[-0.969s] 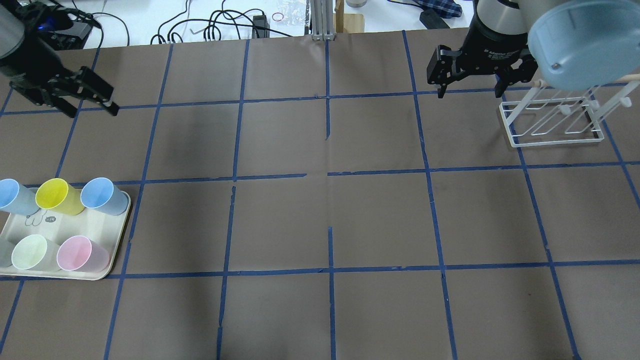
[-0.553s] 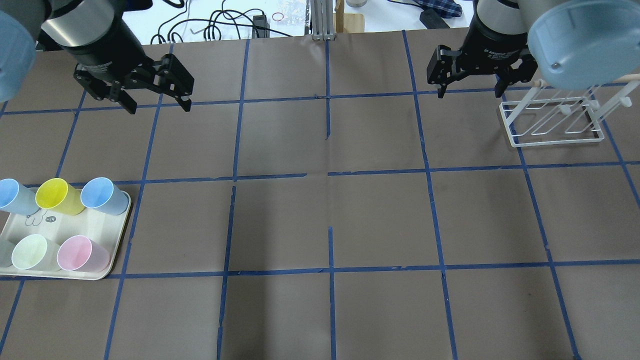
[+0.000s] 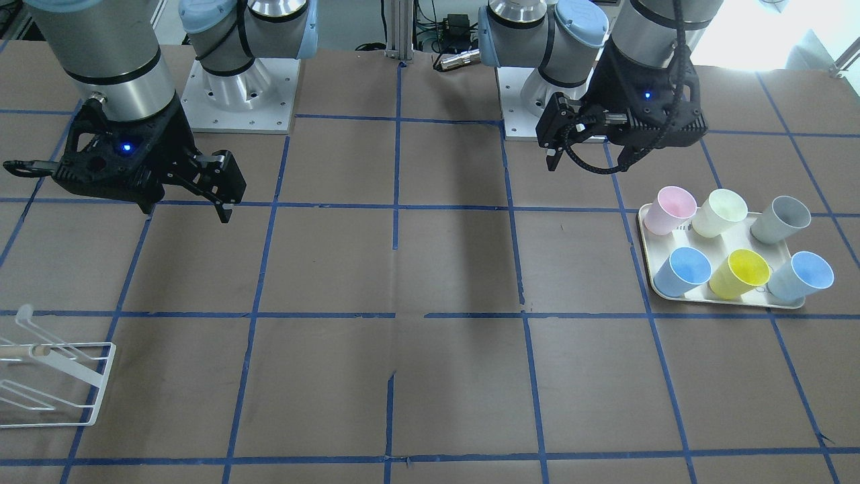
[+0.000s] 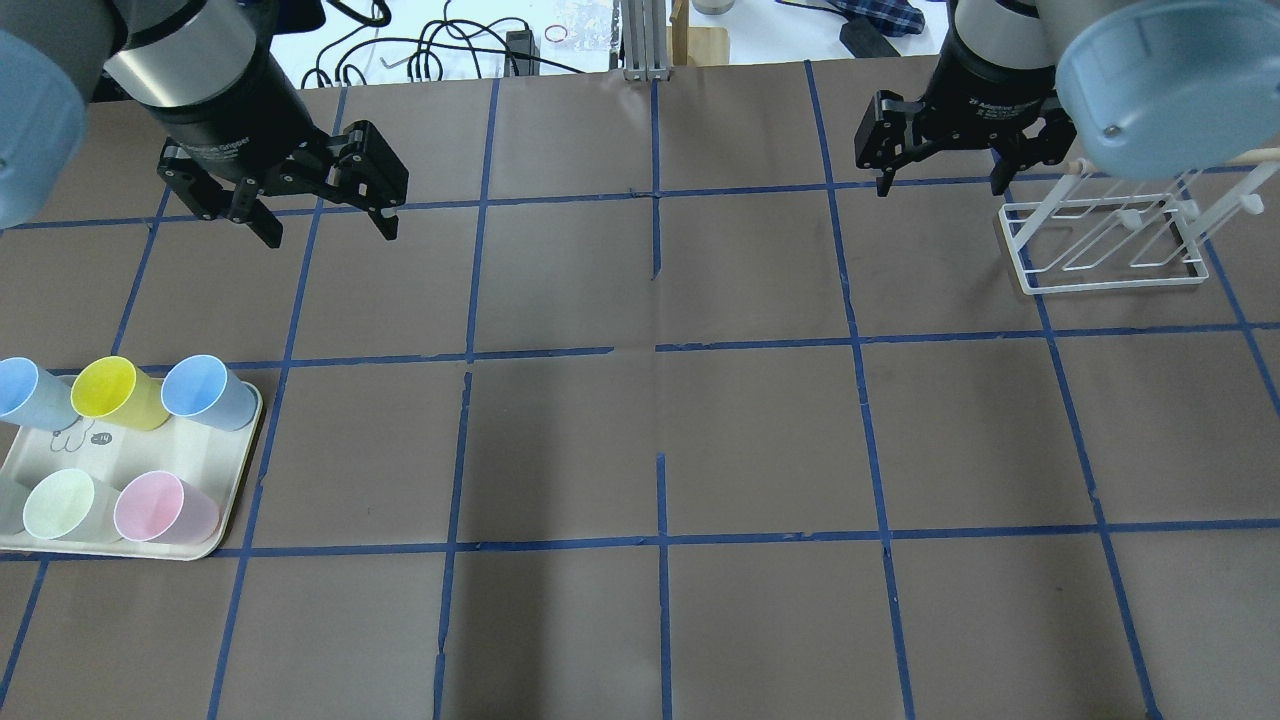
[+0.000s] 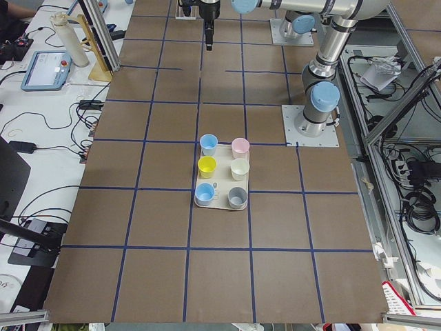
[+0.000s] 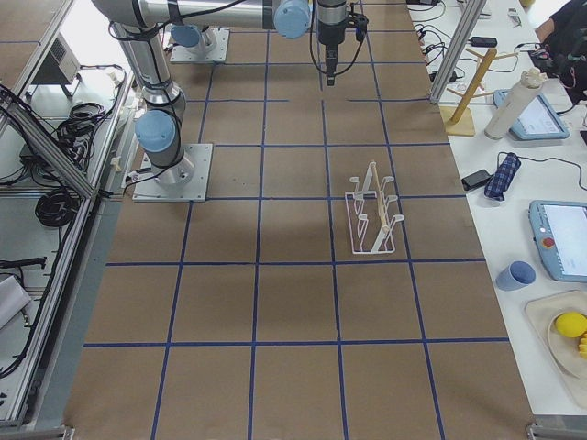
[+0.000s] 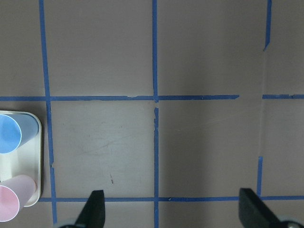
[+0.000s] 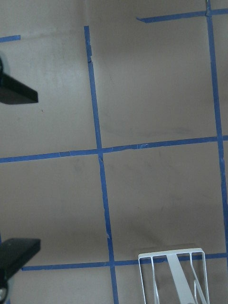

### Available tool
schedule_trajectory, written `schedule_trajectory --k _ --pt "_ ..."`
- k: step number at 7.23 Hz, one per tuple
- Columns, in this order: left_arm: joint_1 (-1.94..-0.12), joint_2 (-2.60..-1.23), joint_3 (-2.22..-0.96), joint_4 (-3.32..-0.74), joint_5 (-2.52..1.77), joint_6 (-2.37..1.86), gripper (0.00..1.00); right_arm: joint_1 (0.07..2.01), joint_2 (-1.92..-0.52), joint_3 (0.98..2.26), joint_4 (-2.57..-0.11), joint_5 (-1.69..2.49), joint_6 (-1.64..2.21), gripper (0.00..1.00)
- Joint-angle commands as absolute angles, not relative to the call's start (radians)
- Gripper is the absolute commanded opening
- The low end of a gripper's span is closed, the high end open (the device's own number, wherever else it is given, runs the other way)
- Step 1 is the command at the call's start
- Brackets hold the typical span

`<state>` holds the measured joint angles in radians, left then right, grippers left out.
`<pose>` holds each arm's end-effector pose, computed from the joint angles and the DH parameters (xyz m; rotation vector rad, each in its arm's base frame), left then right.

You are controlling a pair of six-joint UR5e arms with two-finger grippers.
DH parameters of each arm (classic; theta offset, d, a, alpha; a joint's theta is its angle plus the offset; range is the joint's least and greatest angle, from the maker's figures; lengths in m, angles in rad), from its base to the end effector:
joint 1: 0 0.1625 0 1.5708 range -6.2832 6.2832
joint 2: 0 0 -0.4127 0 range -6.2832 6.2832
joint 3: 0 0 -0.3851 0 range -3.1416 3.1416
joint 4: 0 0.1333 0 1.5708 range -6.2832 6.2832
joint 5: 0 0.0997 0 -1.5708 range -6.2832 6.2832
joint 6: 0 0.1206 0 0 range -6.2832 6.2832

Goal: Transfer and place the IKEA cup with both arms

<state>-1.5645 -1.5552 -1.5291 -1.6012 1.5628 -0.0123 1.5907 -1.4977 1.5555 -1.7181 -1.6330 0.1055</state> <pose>-0.1312 -0.4818 0.4793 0.0290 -3.1331 0.0421 0.1362 -0.5220 0.4409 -0.1362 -3.0788 0.1437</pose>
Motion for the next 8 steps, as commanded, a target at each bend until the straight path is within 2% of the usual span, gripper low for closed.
schedule_trajectory --k 1,8 --pt "-1.540 -1.534 -1.537 -1.597 1.565 0.026 1.00 1.591 -1.499 1.555 -1.718 -1.634 0.106 1.00" --pt "-1.539 -1.511 -1.566 -1.549 1.566 0.089 1.00 1.591 -1.500 1.554 -1.718 -1.632 0.104 1.00"
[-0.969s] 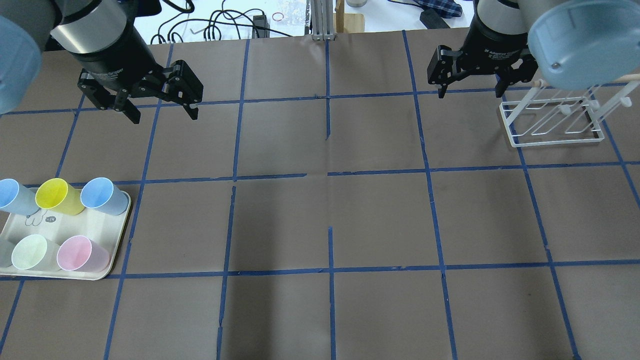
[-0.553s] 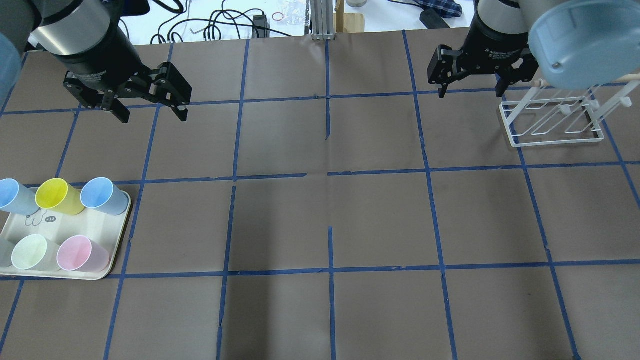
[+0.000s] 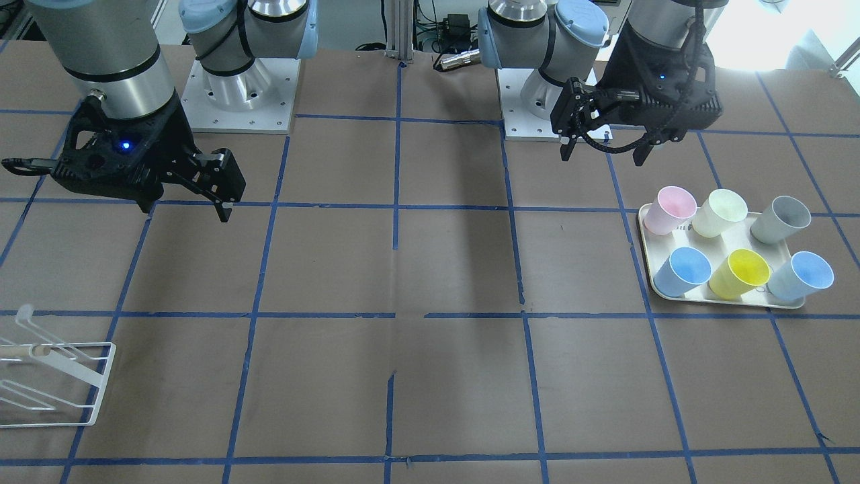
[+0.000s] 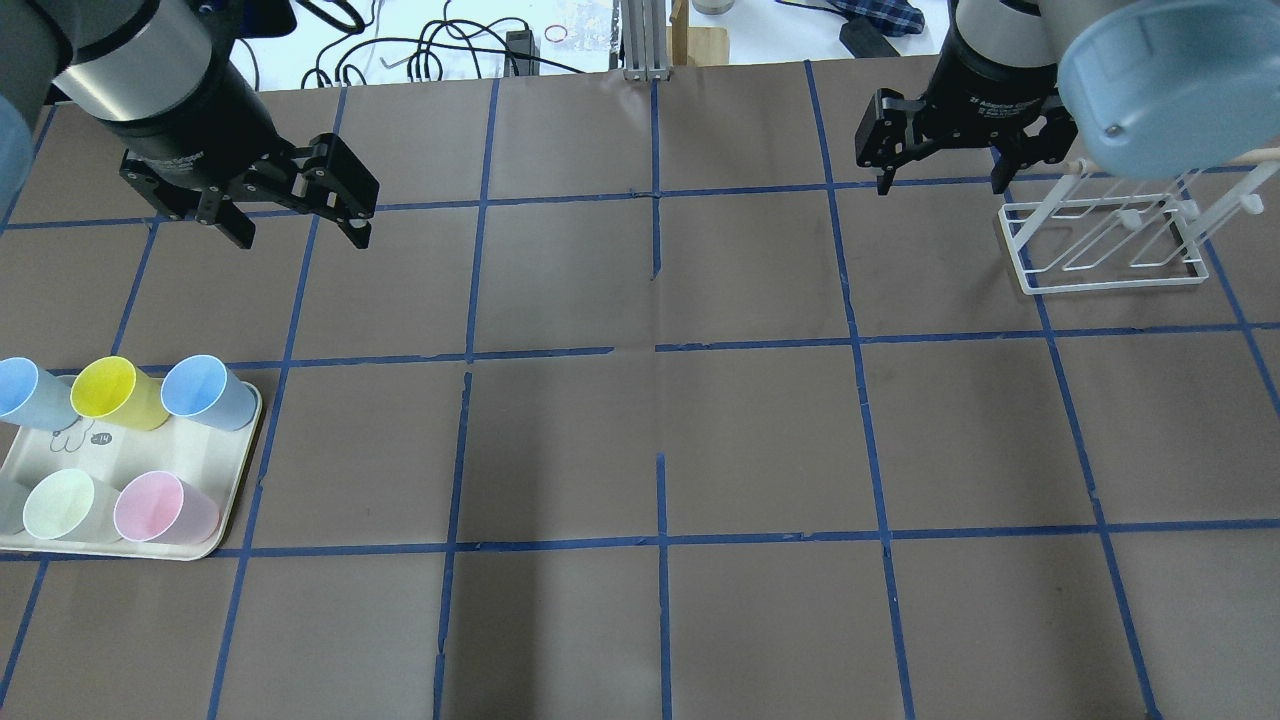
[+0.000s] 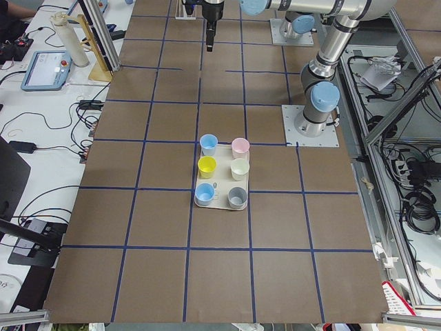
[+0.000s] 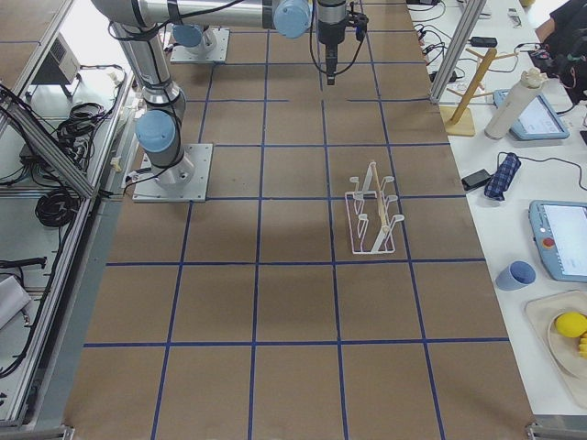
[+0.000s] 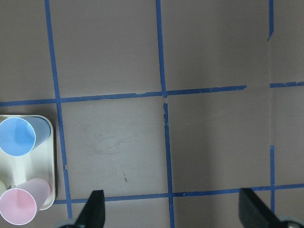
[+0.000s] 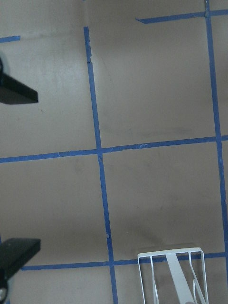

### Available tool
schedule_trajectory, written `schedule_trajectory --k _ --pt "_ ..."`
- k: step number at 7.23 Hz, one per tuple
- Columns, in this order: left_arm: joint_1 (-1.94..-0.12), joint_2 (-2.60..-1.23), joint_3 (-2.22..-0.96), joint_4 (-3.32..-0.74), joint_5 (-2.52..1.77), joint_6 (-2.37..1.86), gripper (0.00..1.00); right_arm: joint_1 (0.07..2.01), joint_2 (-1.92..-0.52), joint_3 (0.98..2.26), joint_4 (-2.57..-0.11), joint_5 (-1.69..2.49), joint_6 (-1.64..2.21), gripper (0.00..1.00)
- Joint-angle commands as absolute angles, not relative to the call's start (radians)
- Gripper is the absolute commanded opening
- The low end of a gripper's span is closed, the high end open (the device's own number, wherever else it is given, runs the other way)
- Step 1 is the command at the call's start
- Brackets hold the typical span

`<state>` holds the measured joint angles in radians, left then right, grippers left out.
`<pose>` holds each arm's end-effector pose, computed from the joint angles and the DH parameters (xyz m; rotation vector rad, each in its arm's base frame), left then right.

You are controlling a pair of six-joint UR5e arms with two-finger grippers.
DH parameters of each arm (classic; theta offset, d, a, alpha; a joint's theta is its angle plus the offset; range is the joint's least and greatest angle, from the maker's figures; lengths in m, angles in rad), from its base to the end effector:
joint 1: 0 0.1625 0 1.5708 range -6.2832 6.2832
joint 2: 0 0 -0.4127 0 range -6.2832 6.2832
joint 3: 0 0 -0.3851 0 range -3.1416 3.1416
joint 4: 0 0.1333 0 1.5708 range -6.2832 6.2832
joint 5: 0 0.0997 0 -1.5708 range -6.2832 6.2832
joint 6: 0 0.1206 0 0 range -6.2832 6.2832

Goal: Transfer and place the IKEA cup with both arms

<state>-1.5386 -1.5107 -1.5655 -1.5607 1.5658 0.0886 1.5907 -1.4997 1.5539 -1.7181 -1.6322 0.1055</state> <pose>-0.1188 -0.4721 0.4869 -0.0888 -3.1377 0.1188 0.1363 -0.5217 0.4427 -0.1363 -3.0796 0.1492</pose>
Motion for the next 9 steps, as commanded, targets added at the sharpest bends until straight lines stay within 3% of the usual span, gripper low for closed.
schedule_trajectory --k 1,9 --pt "-1.539 -1.511 -1.566 -1.548 1.566 0.092 1.00 1.591 -1.500 1.554 -1.718 -1.632 0.104 1.00" --pt "-1.542 -1.512 -1.574 -1.577 1.653 0.031 1.00 1.591 -1.499 1.554 -1.718 -1.632 0.106 1.00"
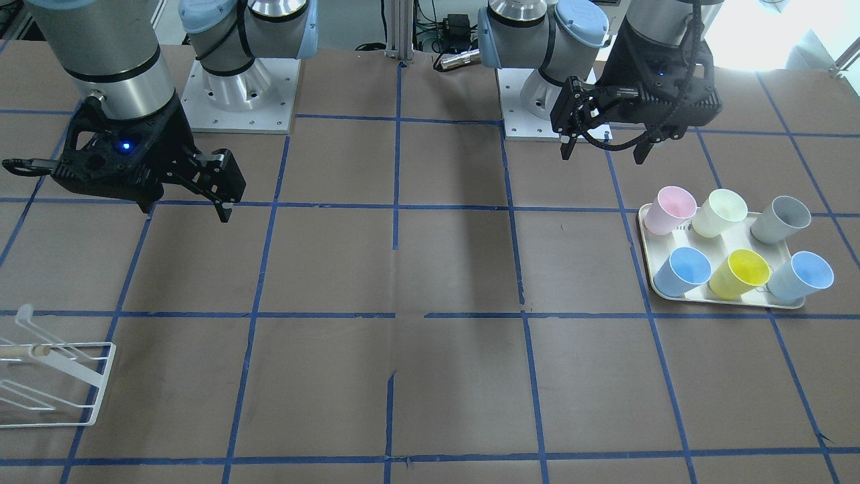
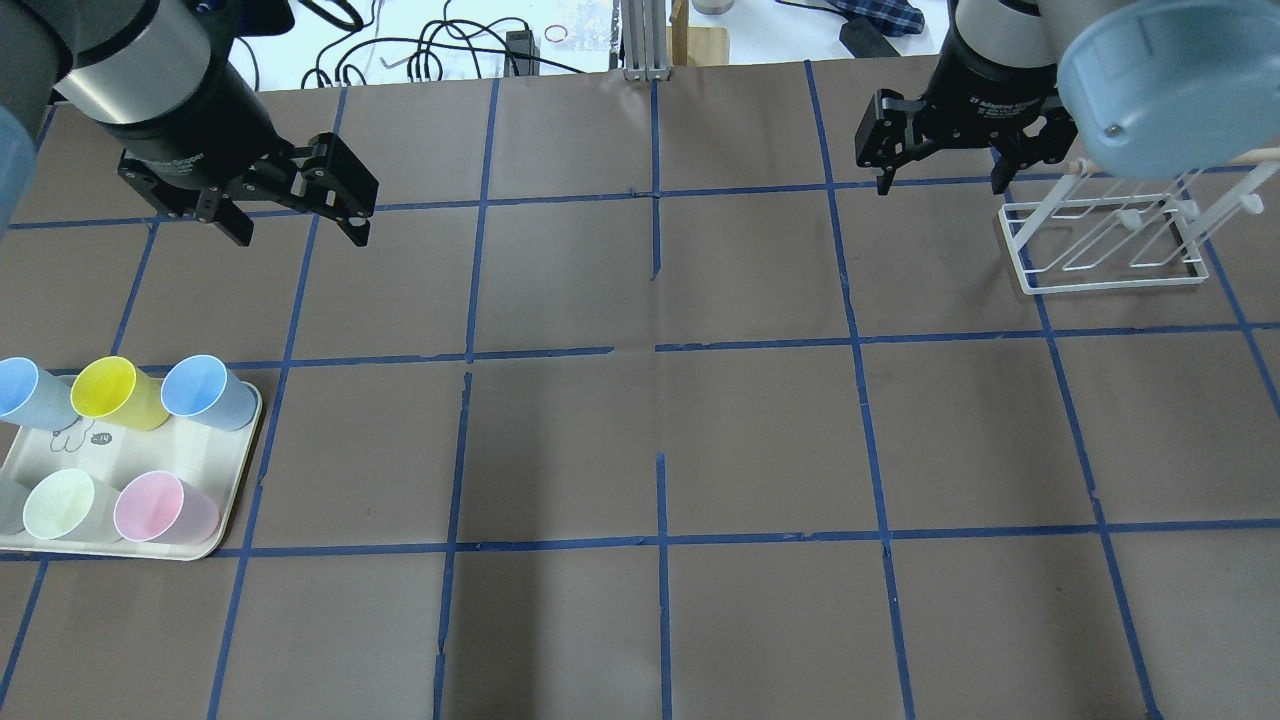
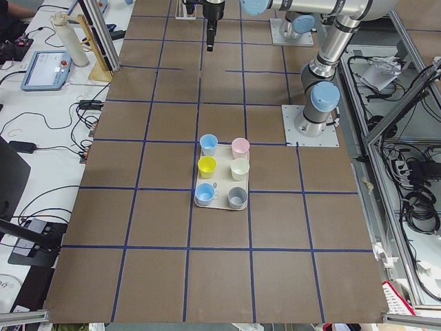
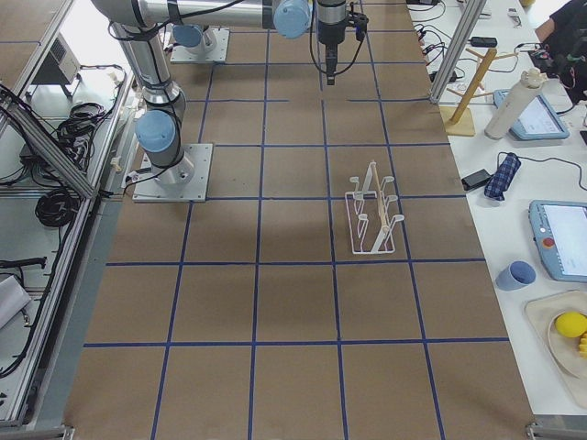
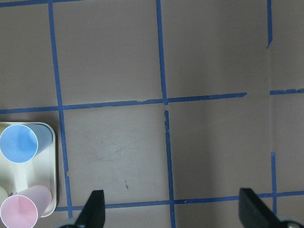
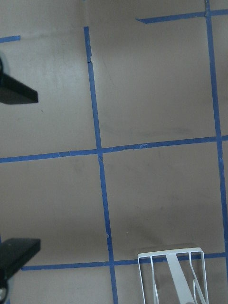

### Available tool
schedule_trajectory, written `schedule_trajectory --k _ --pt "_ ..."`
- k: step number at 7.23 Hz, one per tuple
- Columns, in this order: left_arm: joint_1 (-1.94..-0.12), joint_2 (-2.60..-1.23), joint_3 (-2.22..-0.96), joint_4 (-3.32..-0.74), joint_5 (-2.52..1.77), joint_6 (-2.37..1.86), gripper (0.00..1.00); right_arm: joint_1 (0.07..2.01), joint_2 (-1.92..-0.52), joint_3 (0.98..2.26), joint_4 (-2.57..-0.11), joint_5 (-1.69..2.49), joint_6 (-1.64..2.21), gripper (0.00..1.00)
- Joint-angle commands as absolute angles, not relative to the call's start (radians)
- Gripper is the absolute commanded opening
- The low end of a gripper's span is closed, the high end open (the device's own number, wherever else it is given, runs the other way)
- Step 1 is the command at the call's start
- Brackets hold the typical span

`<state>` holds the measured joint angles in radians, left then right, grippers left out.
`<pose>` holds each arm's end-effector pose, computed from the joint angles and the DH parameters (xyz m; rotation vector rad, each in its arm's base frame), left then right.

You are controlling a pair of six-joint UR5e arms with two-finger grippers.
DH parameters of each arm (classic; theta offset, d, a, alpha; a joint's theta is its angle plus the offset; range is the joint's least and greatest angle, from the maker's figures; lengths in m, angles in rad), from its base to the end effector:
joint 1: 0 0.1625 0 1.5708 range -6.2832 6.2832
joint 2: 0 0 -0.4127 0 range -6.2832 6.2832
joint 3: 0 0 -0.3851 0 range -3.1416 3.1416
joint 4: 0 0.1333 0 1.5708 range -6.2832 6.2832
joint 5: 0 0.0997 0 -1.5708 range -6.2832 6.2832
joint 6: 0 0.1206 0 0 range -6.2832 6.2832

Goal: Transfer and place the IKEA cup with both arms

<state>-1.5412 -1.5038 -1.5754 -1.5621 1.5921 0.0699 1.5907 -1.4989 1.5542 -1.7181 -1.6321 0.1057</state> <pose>-0.1169 -0.4684 0.4851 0.0616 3.1143 -0.1090 0.1363 -0.5219 0.4421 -0.1366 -3.0797 0.1476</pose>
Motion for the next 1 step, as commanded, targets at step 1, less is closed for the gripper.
schedule_trajectory --k 1 --pt "-1.540 -1.519 -1.572 -1.572 1.641 0.032 1.00 1.591 -1.497 1.554 -1.718 -1.632 0.106 1.00"
